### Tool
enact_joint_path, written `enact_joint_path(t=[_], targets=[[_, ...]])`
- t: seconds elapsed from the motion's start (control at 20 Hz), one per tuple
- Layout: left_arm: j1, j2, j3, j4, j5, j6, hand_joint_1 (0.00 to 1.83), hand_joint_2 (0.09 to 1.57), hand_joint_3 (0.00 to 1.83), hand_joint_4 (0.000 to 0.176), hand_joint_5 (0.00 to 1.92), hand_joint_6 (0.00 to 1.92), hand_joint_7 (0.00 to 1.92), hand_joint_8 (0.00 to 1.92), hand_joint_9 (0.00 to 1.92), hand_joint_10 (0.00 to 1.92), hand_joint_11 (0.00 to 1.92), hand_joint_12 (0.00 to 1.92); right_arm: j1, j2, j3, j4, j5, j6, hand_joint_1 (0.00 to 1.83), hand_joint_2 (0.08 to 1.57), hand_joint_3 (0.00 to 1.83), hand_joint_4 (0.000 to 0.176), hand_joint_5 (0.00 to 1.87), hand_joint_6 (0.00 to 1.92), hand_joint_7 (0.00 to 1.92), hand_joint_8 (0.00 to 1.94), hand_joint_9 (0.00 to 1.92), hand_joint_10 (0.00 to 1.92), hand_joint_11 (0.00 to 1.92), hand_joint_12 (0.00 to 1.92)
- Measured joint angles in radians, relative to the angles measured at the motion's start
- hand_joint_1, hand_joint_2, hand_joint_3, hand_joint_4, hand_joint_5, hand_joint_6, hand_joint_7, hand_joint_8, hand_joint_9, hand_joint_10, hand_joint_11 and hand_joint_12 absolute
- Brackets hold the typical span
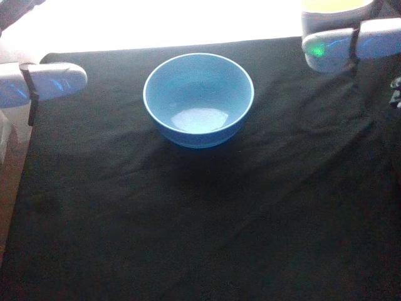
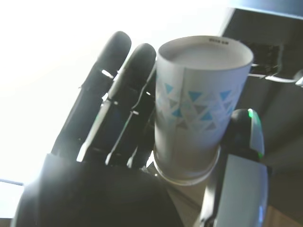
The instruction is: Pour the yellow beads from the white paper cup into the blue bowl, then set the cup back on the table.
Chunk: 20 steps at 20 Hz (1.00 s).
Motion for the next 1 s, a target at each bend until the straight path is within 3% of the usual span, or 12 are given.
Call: enact_joint_path(t=[0.15,0.25,0.3,0.35,0.45,0.55,0.6,0.7,0.8,0.85,0.95,1.0], targets=[[0.0,0.0,0.001,0.007,0.003,0.0,0.53,0.76,0.0,0.101,0.0,0.0,0.16,0.0,0.11,0.0,0.0,0.35,0.083,0.0,0.01,-0.122,-0.08,-0.009,1.25,1.07,0.0,0.0,1.0,0.87,1.19,0.71,1.31,0.01,0.72,1.09],[-0.01,0.0,0.003,0.013,0.016,0.0,0.55,0.75,0.0,0.111,0.0,0.0,0.19,0.01,0.12,0.0,0.0,0.32,0.13,0.0,0.013,-0.199,-0.119,-0.01,1.27,1.05,0.0,0.0,1.04,0.77,1.27,0.62,1.42,0.04,0.89,1.12],[-0.015,0.0,0.005,0.022,0.018,0.0,0.54,0.75,0.0,0.104,0.0,0.0,0.19,0.01,0.12,0.0,0.0,0.32,0.145,0.0,0.016,-0.231,-0.134,-0.009,1.27,1.04,0.0,0.0,1.06,0.73,1.28,0.59,1.43,0.04,0.86,1.19],[-0.022,-0.002,0.005,0.031,0.024,0.001,0.56,0.74,0.0,0.116,0.0,0.0,0.19,0.0,0.1,0.0,0.0,0.25,0.157,-0.002,0.02,-0.264,-0.153,-0.01,1.29,1.03,0.0,0.0,1.07,0.68,1.31,0.56,1.43,0.02,0.81,1.16],[-0.035,-0.005,0.01,0.054,0.041,0.0,0.57,0.75,0.0,0.096,0.0,0.0,0.18,0.0,0.12,0.01,0.0,0.24,0.16,-0.014,0.034,-0.298,-0.187,-0.01,1.27,1.05,0.0,0.0,1.04,0.77,1.26,0.6,1.23,0.0,0.45,1.2],[-0.048,-0.011,0.013,0.066,0.054,0.0,0.55,0.77,0.0,0.106,0.0,0.0,0.18,0.0,0.11,0.0,0.0,0.22,0.16,-0.023,0.036,-0.33,-0.211,-0.01,1.27,1.05,0.0,0.0,1.04,0.78,1.26,0.61,1.25,0.01,0.47,1.22],[-0.055,-0.015,0.016,0.08,0.071,0.0,0.54,0.78,0.0,0.11,0.0,0.0,0.18,0.0,0.12,0.0,0.0,0.24,0.16,-0.031,0.038,-0.337,-0.217,-0.01,1.28,1.05,0.0,0.0,1.02,0.77,1.25,0.66,1.35,0.05,0.78,1.19],[-0.071,-0.016,0.018,0.096,0.083,0.0,0.55,0.77,0.0,0.115,0.0,0.0,0.18,0.0,0.13,0.0,0.0,0.23,0.168,-0.044,0.044,-0.365,-0.226,-0.01,1.28,1.05,0.0,0.0,1.04,0.71,1.23,0.73,1.41,0.06,0.9,1.16],[-0.082,-0.017,0.021,0.104,0.09,-0.001,0.54,0.77,0.0,0.125,0.0,0.0,0.18,0.0,0.14,0.0,0.0,0.26,0.192,-0.054,0.044,-0.404,-0.24,-0.01,1.28,1.05,0.0,0.0,1.05,0.71,1.25,0.69,1.41,0.06,0.89,1.18],[-0.092,-0.019,0.021,0.109,0.098,-0.002,0.52,0.76,0.0,0.151,0.0,0.0,0.17,0.0,0.16,0.01,0.0,0.32,0.211,-0.06,0.045,-0.427,-0.247,-0.01,1.27,1.06,0.0,0.0,1.07,0.69,1.19,0.79,1.38,0.04,0.81,1.32],[-0.105,-0.02,0.021,0.141,0.114,-0.002,0.54,0.78,0.01,0.142,0.0,0.0,0.17,0.0,0.1,0.0,0.0,0.22,0.236,-0.074,0.047,-0.467,-0.255,-0.01,1.26,1.07,0.0,0.0,1.04,0.73,1.14,0.88,1.38,0.04,0.86,1.34],[-0.111,-0.02,0.021,0.153,0.126,-0.002,0.55,0.78,0.0,0.156,0.0,0.0,0.17,0.0,0.1,0.0,0.0,0.22,0.243,-0.078,0.047,-0.488,-0.26,-0.009,1.28,1.06,0.0,0.0,1.04,0.7,1.17,0.84,1.41,0.05,0.91,1.28]])
